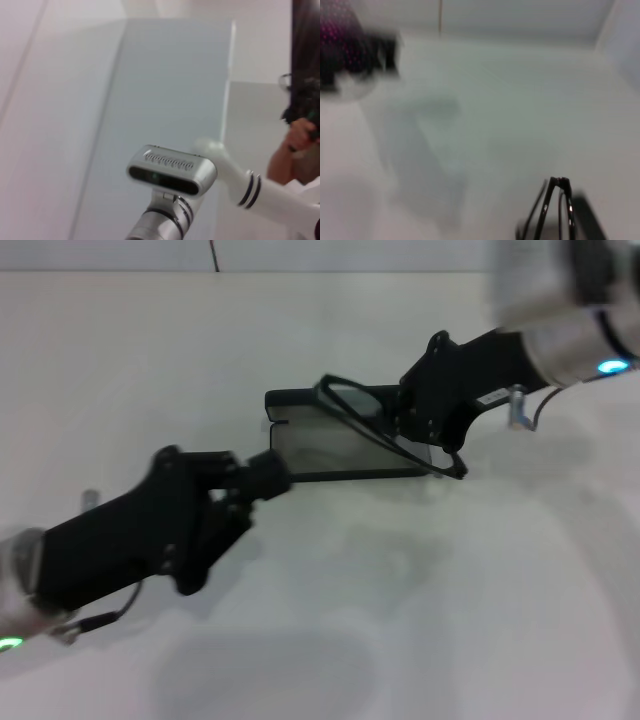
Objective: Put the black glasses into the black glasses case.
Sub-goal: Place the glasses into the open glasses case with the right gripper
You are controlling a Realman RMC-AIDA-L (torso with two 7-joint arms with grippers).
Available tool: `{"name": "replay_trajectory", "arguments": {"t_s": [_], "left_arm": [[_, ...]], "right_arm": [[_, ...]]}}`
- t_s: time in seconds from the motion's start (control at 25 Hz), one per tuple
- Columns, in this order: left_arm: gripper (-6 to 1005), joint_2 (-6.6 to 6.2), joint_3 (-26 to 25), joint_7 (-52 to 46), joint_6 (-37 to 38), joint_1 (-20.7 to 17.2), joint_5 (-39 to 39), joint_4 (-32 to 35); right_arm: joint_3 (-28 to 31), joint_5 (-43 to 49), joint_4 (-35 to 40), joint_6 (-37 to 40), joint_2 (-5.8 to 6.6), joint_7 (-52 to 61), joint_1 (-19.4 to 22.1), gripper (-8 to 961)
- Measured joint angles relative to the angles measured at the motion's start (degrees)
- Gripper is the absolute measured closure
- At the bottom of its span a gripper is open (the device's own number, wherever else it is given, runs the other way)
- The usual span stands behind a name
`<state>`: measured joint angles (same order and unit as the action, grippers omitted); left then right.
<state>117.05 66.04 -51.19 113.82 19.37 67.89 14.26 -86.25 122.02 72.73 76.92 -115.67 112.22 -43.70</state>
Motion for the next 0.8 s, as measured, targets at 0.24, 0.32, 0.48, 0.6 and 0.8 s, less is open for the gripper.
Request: {"name": "replay_trajectory", "arguments": {"t_s": [0.24, 0.32, 0.48, 0.6, 0.8], "left_arm": [[958, -0.69, -1.3, 0.5, 0.0, -2.8, 0.1, 1.0], [958, -0.47, -1.3, 0.7, -0.2, -3.0, 0.4, 1.0], [958, -0.35, -1.4, 0.8, -0.3, -3.8, 0.3, 0.7], [958, -0.30, -1.4, 0.8, -0.4, -4.4, 0.1, 0.7], [958, -0.30, -1.5, 0.9, -0.4, -4.6, 0.1, 0.7]], "right_arm": [[-12.1, 15.0, -6.3, -0.9, -0.49, 13.0, -12.7, 865], [-17.3, 16.5, -11.4, -3.5, -0.52, 14.5, -16.7, 865], [-24.6, 17.1, -16.8, -8.5, -0.53, 16.8, -22.0, 866], [-26.5, 17.4, -17.8, -10.3, -0.52, 17.2, -23.3, 866], [-29.1, 17.6, -17.8, -13.8, -0.51, 16.4, -23.2, 866]]}}
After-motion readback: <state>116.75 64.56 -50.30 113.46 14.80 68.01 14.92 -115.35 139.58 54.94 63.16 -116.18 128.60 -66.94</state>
